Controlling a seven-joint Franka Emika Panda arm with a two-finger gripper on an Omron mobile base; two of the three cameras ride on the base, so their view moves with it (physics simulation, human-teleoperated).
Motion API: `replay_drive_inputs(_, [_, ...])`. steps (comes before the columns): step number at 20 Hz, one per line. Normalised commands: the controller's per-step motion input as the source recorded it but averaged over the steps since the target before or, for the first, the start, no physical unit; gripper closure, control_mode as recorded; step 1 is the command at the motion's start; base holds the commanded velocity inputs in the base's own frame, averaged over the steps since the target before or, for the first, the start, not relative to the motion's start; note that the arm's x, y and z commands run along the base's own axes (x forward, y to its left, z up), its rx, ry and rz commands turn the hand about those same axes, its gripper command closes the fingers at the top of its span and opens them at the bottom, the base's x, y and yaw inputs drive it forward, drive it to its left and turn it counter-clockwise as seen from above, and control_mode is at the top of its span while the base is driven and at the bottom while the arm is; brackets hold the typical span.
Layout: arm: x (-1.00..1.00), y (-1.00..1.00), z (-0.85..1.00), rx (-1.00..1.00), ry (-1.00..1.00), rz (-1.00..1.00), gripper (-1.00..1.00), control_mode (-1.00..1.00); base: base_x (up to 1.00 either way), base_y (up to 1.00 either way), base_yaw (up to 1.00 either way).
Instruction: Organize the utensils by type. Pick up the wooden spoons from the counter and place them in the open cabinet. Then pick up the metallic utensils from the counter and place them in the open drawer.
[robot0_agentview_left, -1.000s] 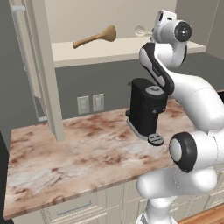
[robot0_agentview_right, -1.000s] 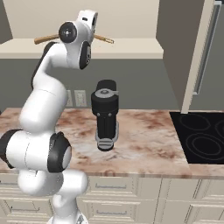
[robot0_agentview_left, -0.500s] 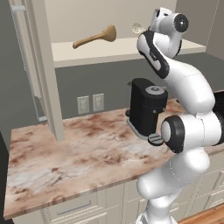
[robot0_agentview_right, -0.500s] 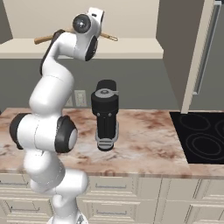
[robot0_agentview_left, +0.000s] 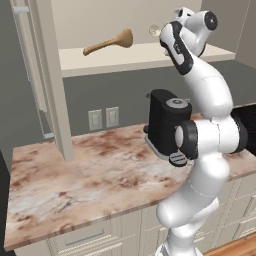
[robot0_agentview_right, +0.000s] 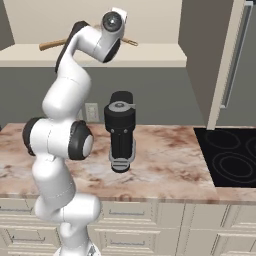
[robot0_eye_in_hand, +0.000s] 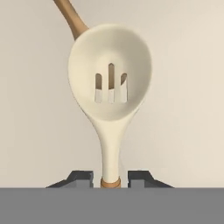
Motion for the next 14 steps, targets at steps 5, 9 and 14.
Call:
replay_drive_inputs(5, [0.51, 0.00, -0.13, 0.04, 0.02, 0.02, 1.00, -1.00, 0.00, 0.00, 0.00])
replay_drive_inputs(9, [0.40, 0.06, -0.32, 0.00, 0.04, 0.04, -1.00, -1.00, 0.00, 0.00, 0.00])
replay_drive_inputs(14, [0.46, 0.04, -0.38, 0.00, 0.08, 0.03, -1.00, -1.00, 0.00, 0.00, 0.00])
